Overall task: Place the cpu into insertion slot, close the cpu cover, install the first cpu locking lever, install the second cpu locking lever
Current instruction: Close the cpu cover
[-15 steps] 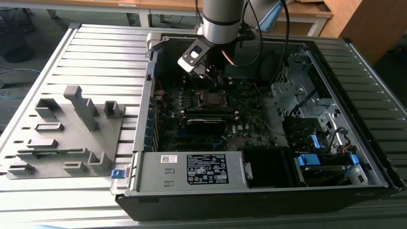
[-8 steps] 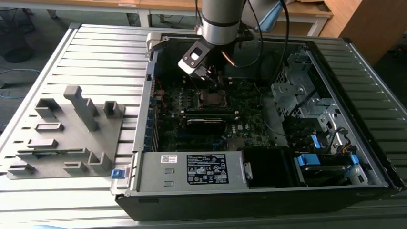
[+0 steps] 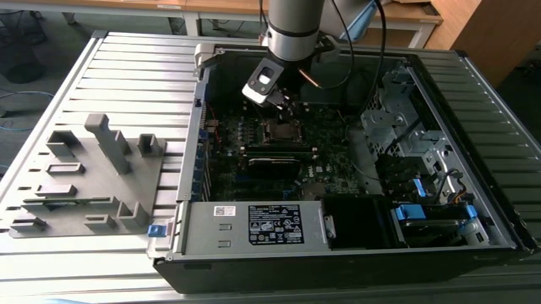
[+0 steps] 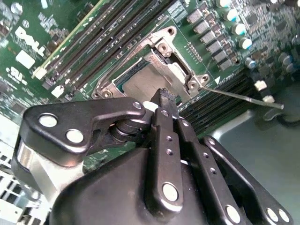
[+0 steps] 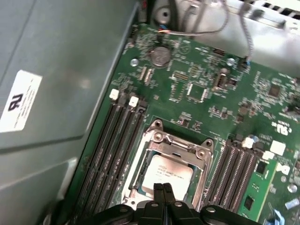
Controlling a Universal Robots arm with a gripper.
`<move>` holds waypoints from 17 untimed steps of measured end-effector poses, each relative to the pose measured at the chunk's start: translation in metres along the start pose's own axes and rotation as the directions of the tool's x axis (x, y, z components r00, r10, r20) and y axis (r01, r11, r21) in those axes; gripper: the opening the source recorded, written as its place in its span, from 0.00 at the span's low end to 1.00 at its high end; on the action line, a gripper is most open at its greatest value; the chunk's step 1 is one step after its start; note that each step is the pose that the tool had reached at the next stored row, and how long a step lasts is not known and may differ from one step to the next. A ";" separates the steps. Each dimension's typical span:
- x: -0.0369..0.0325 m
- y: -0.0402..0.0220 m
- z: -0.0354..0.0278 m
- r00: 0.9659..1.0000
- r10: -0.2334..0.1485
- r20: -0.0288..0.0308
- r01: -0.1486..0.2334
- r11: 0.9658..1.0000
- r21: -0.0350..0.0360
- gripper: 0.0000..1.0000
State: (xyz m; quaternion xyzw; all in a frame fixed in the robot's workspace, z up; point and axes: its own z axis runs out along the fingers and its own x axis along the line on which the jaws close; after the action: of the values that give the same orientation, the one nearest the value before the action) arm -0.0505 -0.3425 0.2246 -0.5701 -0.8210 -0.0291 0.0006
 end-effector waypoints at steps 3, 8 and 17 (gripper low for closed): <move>0.0000 0.0000 0.0008 0.998 -0.056 -0.003 0.056 0.998 0.002 0.11; -0.0001 -0.0001 0.0021 0.990 -0.144 -0.007 0.144 0.990 0.004 0.11; -0.0001 -0.0002 0.0044 0.952 -0.305 -0.016 0.305 0.952 0.008 0.11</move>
State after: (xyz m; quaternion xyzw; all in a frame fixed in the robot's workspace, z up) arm -0.0505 -0.3425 0.2201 -0.4365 -0.8992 -0.0287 0.0051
